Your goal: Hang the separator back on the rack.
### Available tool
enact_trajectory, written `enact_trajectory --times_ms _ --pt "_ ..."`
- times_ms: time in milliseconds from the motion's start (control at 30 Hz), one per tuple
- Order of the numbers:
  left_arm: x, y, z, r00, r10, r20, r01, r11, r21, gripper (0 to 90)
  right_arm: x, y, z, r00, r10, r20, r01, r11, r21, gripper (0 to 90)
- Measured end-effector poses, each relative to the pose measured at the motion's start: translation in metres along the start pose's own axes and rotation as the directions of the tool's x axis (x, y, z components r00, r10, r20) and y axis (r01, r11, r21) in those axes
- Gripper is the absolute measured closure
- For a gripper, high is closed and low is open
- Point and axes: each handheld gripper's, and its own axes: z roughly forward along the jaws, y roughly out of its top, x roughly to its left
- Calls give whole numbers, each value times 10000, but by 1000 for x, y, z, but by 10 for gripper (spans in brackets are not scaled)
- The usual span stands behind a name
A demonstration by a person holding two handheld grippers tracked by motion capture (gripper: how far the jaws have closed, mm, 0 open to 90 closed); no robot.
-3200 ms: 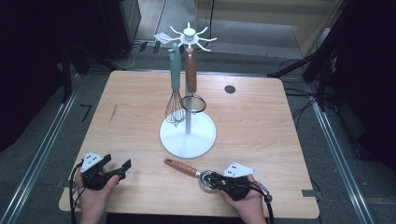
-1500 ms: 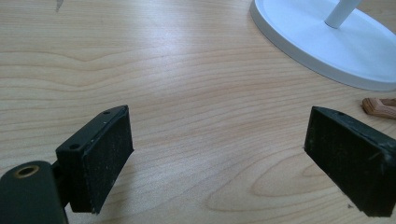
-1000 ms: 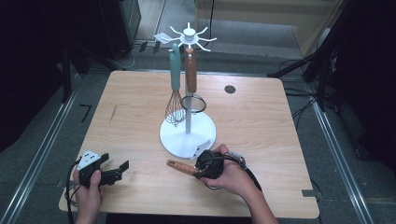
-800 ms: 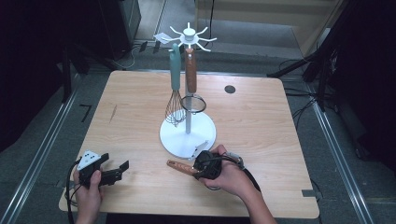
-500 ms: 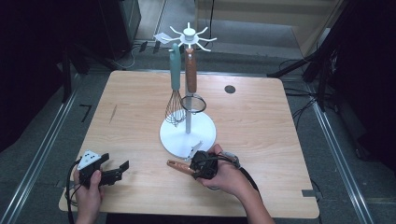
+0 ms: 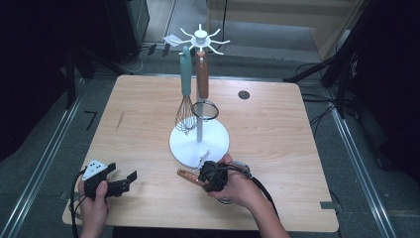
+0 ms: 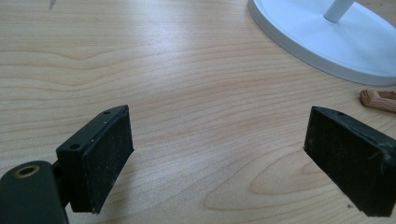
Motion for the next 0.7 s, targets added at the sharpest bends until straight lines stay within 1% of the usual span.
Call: enact_trajectory --times_ms 100,167,200,233,300,367,400,433,467,500,533,567,600,700 --pt "0 0 0 10000 6 2 -6 10000 7 81 -1 -1 0 10000 -19 -28 19 10000 -60 704" --pt "0 0 0 10000 25 -13 -25 10000 16 82 0 1 0 10000 83 -29 -83 10000 35 704" --pt "0 0 0 10000 17 -4 -17 10000 22 82 -1 4 0 9999 -123 11 122 9996 261 702" --pt "0 0 0 10000 13 11 -13 10000 20 82 -1 4 0 9999 -123 11 122 9996 261 702" --pt "0 0 0 10000 -2 14 2 10000 38 82 0 8 1 10000 75 -27 -74 9987 504 701" --pt "0 0 0 10000 -2 20 2 10000 38 82 0 12 1 9999 104 -13 -102 9966 815 698" --pt "0 0 0 10000 0 23 0 10000 41 82 -1 13 2 10000 94 -20 -92 9962 870 698" --pt "0 0 0 10000 6 19 -6 10000 44 82 -1 16 2 9999 159 -26 -155 9938 1104 699" --pt "0 0 0 10000 0 29 0 10000 43 82 -1 16 2 9999 159 -26 -155 9938 1104 699" --pt "0 0 1 10000 -13 27 13 10000 38 82 -1 17 2 9999 136 -5 -134 9922 1242 699" --pt "0 0 1 10000 -14 22 14 10000 41 82 0 18 2 9997 228 8 -227 9910 1316 702" --pt "0 0 1 10000 1 15 -1 10000 44 82 -1 20 2 9999 92 45 -97 9896 1433 704" --pt "0 0 0 10000 8 16 -8 10000 40 82 0 22 2 9999 142 82 -153 9877 1554 706" --pt "0 0 1 10000 -7 17 7 10000 33 82 0 21 3 9999 117 95 -130 9889 1477 707"
